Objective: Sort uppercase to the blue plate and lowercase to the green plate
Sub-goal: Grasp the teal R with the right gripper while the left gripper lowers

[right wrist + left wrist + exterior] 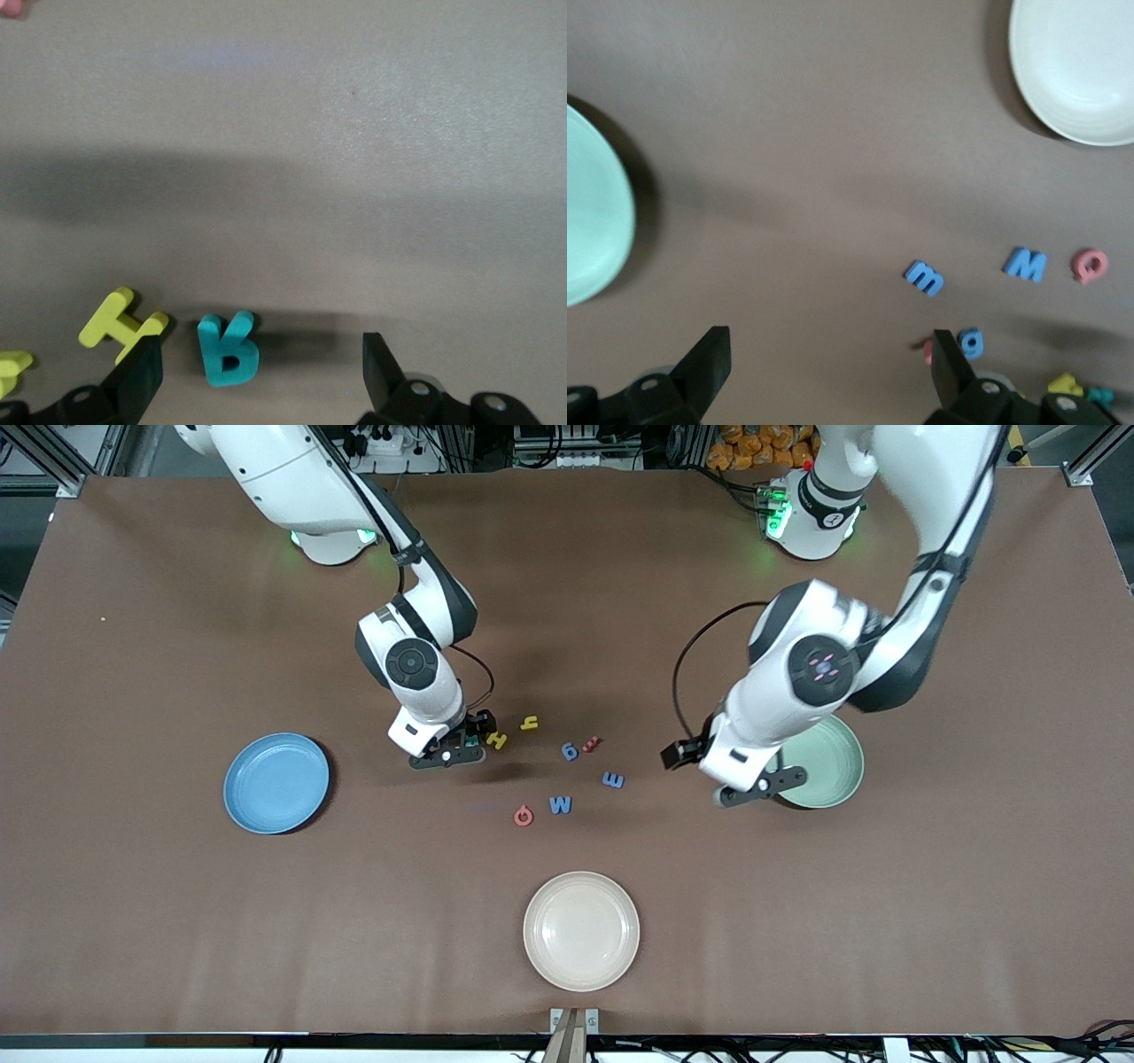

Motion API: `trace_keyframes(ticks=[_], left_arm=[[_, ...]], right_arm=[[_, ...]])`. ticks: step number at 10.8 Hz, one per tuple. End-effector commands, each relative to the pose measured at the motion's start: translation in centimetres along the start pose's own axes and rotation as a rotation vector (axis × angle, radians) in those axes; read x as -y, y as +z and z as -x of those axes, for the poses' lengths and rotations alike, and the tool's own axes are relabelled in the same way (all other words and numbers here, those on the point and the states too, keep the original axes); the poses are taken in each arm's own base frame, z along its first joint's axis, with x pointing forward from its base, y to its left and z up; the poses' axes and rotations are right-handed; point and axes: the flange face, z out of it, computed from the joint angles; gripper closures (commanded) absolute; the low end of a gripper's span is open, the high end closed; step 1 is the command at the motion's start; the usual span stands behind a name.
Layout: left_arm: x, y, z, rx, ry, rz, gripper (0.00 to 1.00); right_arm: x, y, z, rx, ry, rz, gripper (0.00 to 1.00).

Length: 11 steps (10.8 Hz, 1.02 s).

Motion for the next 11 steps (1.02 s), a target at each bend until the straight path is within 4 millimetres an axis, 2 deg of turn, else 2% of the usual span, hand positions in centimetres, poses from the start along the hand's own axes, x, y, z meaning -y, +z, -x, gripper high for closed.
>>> trace_keyframes(ticks=[1,3,4,6,7,9,11], left_arm=[[-3.2,4.0,0.7,-0.008,-0.040,-0.039,0.00],[-5.2,8.1,0.9,-0.084,-0.029,-0.126,0.00],[-5.4,10.0,0.6,-0.120,-0.015,-0.174,0.00],[-5.1,13.2,0.8,-0.102,-0.007,-0.213,0.00],[-5.6,14.7,1.4,-0.097,0.006,-0.220,0.00],[-6.7,16.7,2.8,-0.098,0.039,-0.223,0.00],[-7.6,17.0,4.2,-0.098,0.070,-0.225,0.00]], right_arm=[[0.2,0.9,1.0,-0.009,0.005,0.003,0.00],[0.6,0.8,1.2,-0.007,0.021,-0.001,0.00],[0.5,0.8,1.2,-0.008,0.023,0.000,0.00],[0.6,0.8,1.2,-0.007,0.023,-0.001,0.63],[0.5,0.8,1.1,-0.009,0.031,-0.002,0.83],[0.5,0.8,1.1,-0.011,0.032,-0.003,1.00],[0.3,0.5,0.8,-0.017,0.038,-0.006,1.00]])
